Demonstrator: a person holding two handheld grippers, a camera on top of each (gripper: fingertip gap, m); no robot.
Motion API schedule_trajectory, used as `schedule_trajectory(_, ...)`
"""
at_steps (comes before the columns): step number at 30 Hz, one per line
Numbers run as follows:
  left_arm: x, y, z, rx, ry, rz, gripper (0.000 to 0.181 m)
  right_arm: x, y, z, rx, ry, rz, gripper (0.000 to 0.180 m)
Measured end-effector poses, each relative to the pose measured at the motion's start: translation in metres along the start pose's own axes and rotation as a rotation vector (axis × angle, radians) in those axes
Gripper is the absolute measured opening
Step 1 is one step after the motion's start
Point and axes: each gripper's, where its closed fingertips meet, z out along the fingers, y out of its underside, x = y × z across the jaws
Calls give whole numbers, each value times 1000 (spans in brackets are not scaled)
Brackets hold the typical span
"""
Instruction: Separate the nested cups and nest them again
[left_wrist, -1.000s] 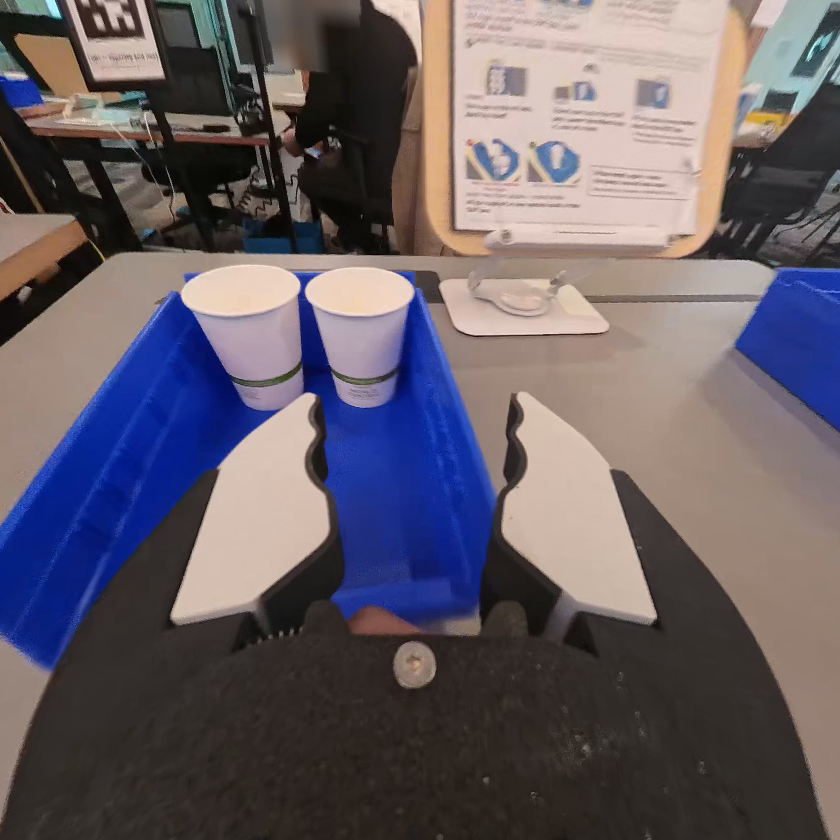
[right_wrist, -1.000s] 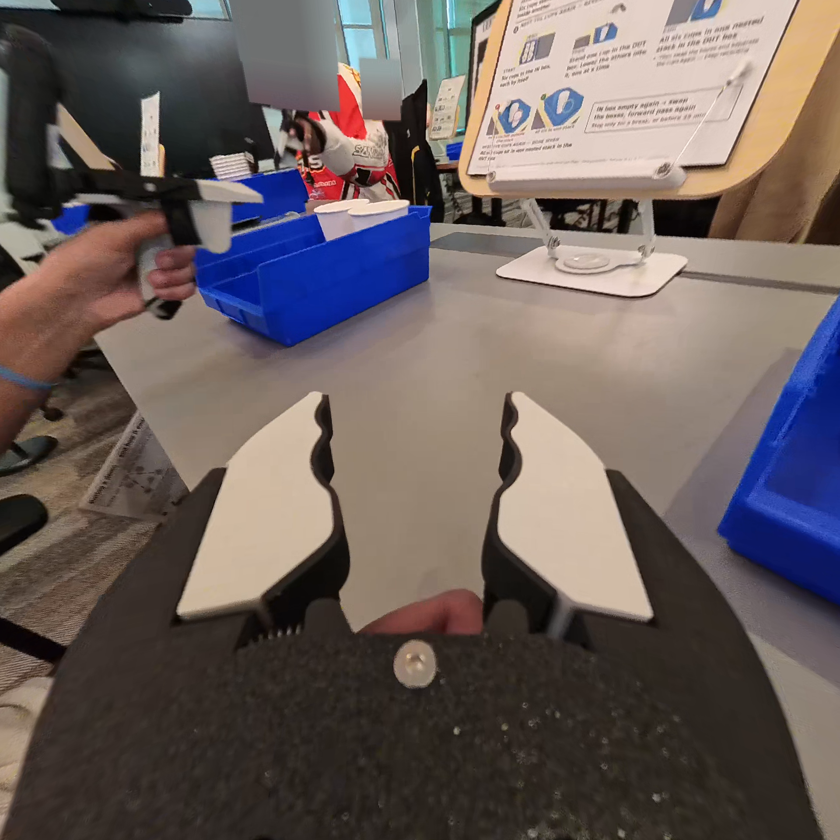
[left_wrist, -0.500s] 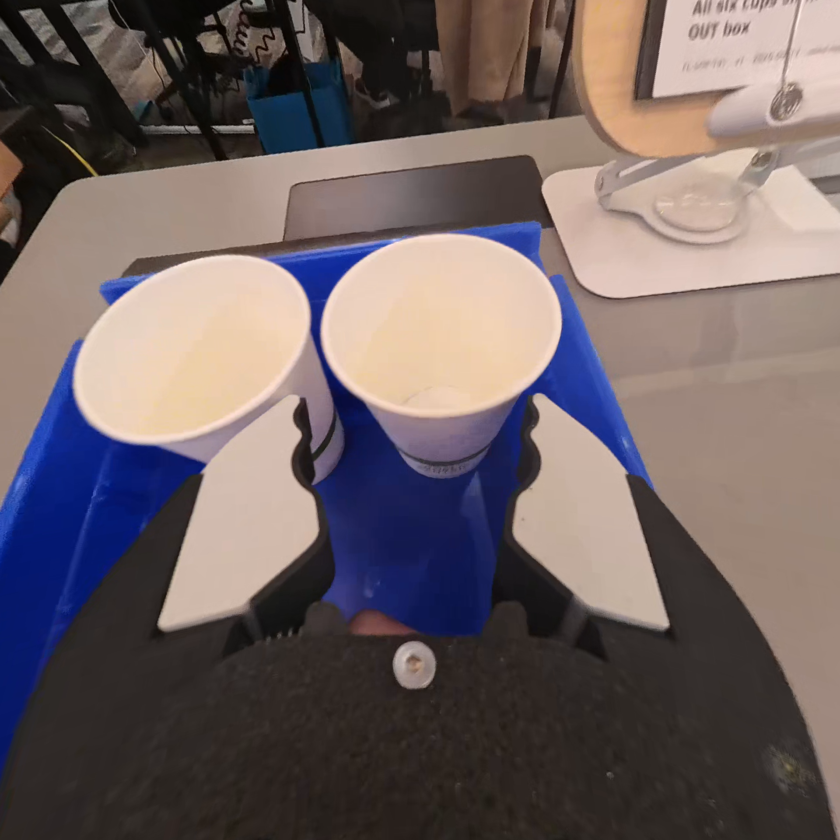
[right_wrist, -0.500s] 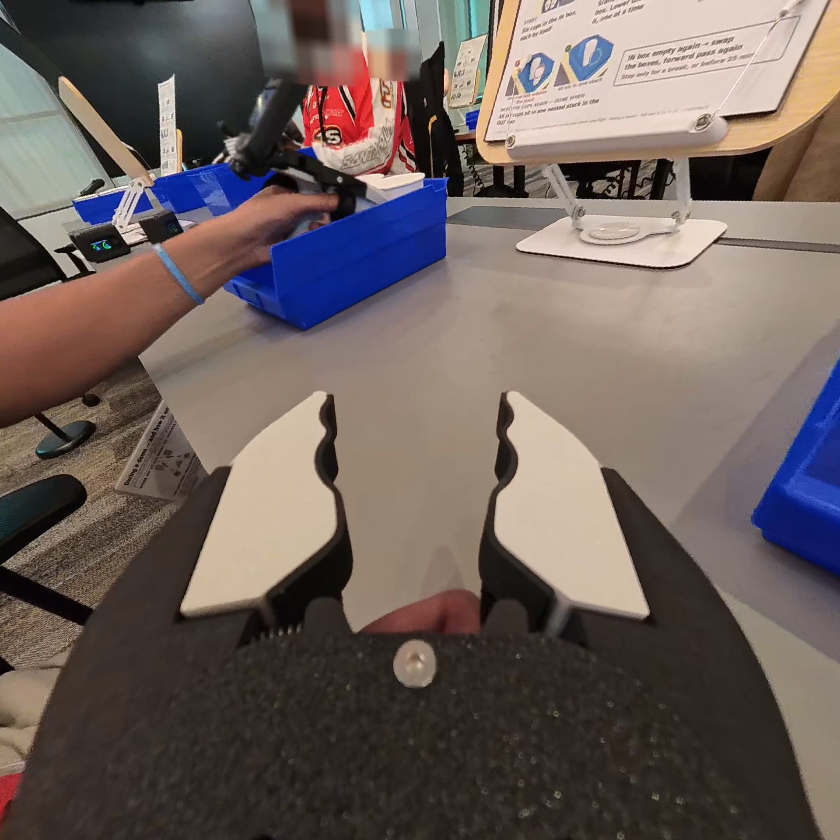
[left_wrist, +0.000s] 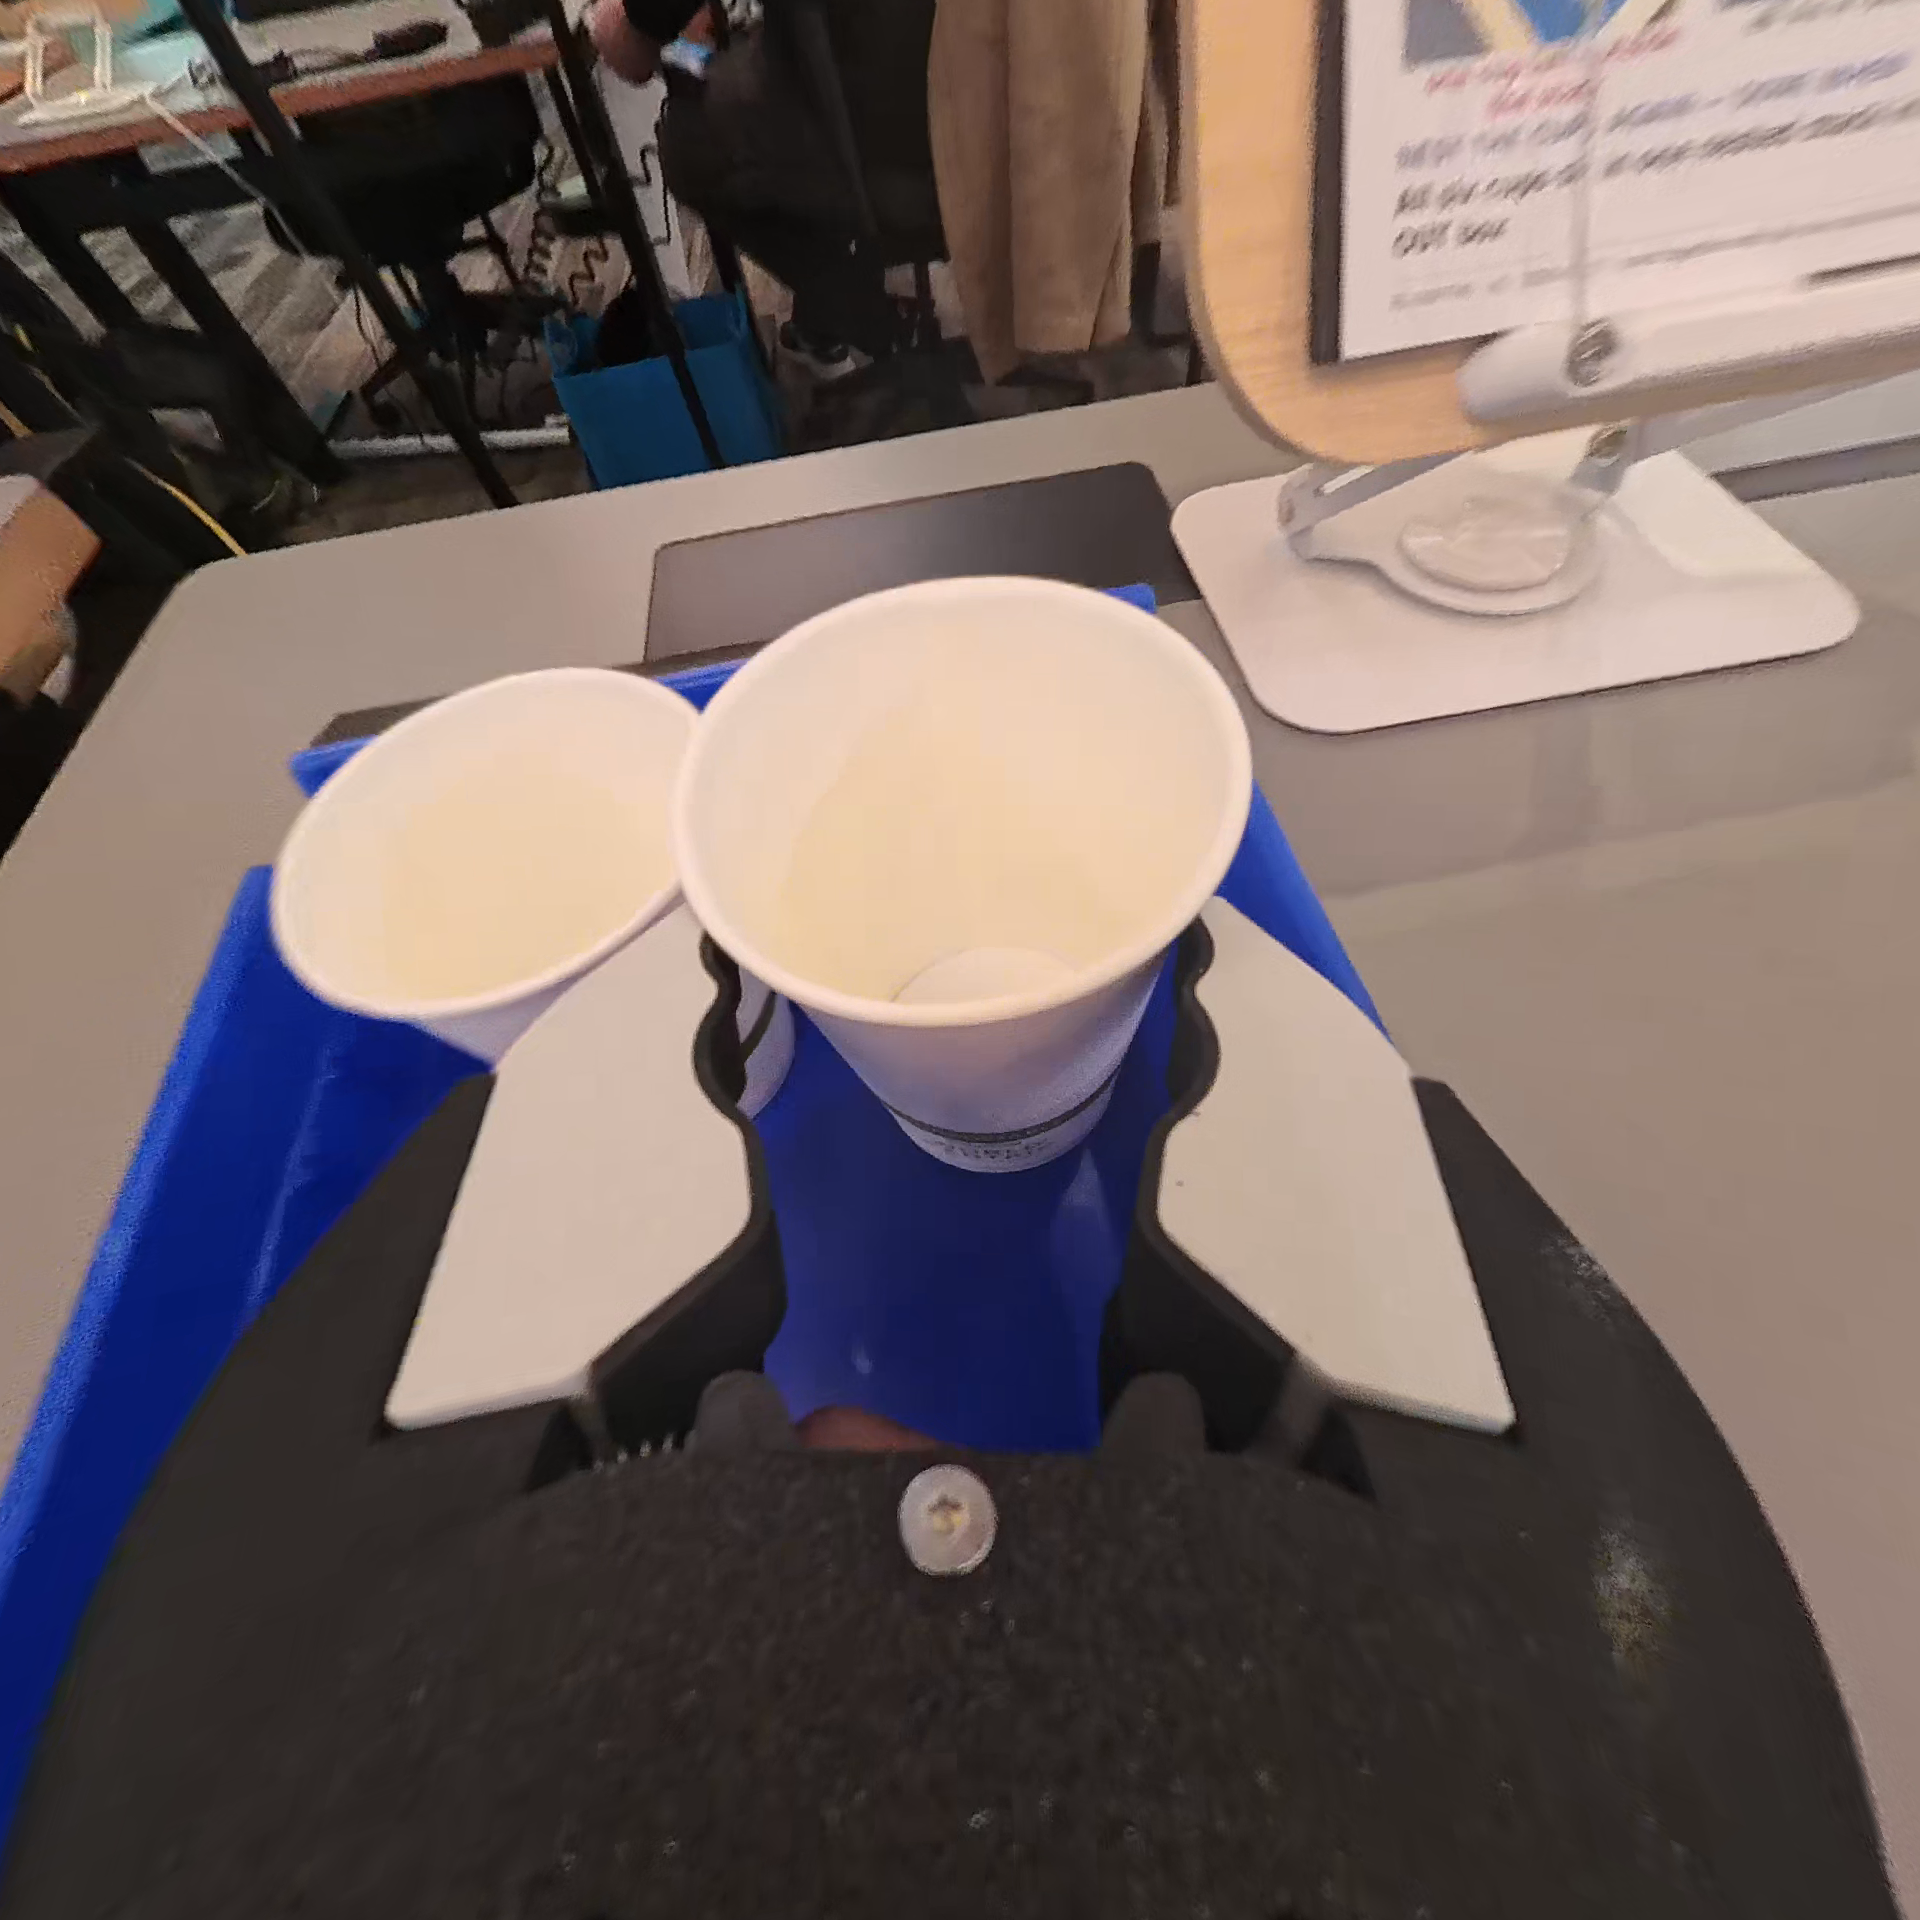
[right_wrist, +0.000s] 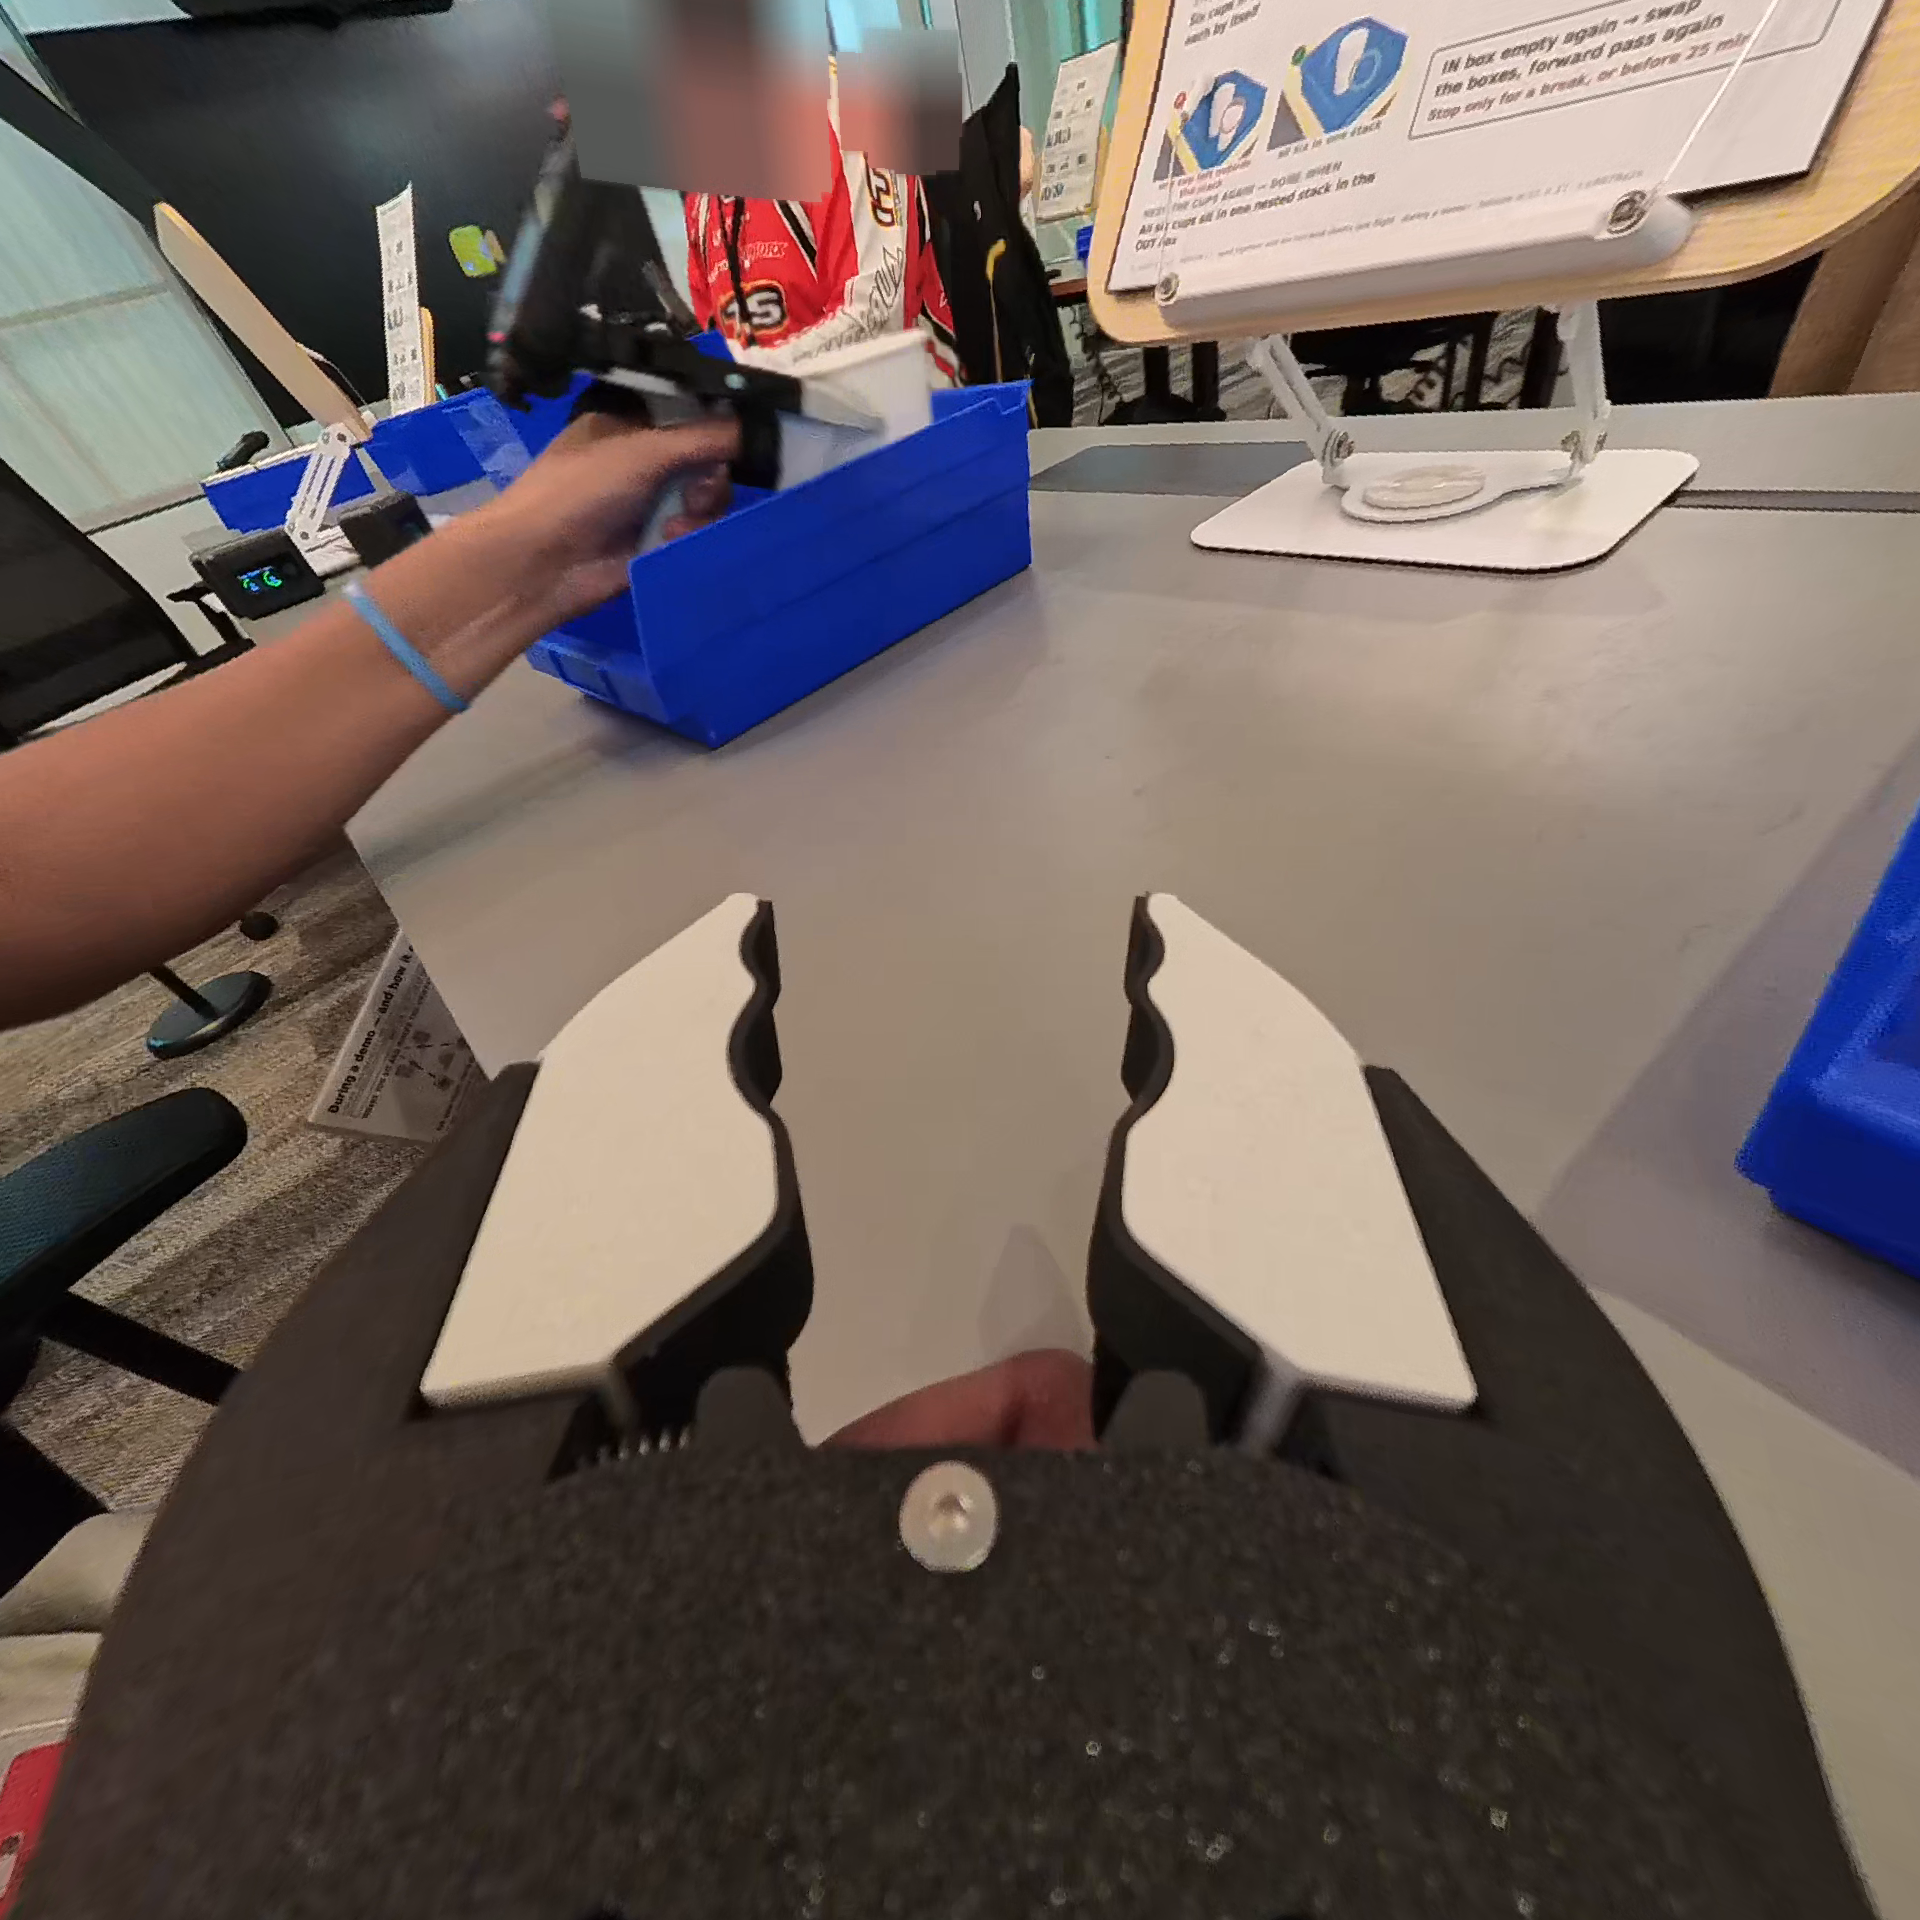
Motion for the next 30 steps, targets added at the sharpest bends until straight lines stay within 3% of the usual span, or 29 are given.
schedule_trajectory(7, 7, -17, -123, 162, 235, -6, 80, 15, -20, -9, 34, -12, -27, 65)
schedule_trajectory(13, 77, -25, -195, 182, 586, 111, 79, -13, -63, 4, 42, -344, -16, 76)
schedule_trajectory(19, 194, -13, -220, 143, 919, 334, 80, -48, -92, 38, 30, -546, -138, 82)
schedule_trajectory(23, 260, 7, -223, 84, 1055, 468, 80, -62, -84, 59, -18, -578, -202, 87)
schedule_trajectory(30, 313, 24, -225, 37, 1180, 540, 80, -64, -68, 56, -55, -601, -205, 86)
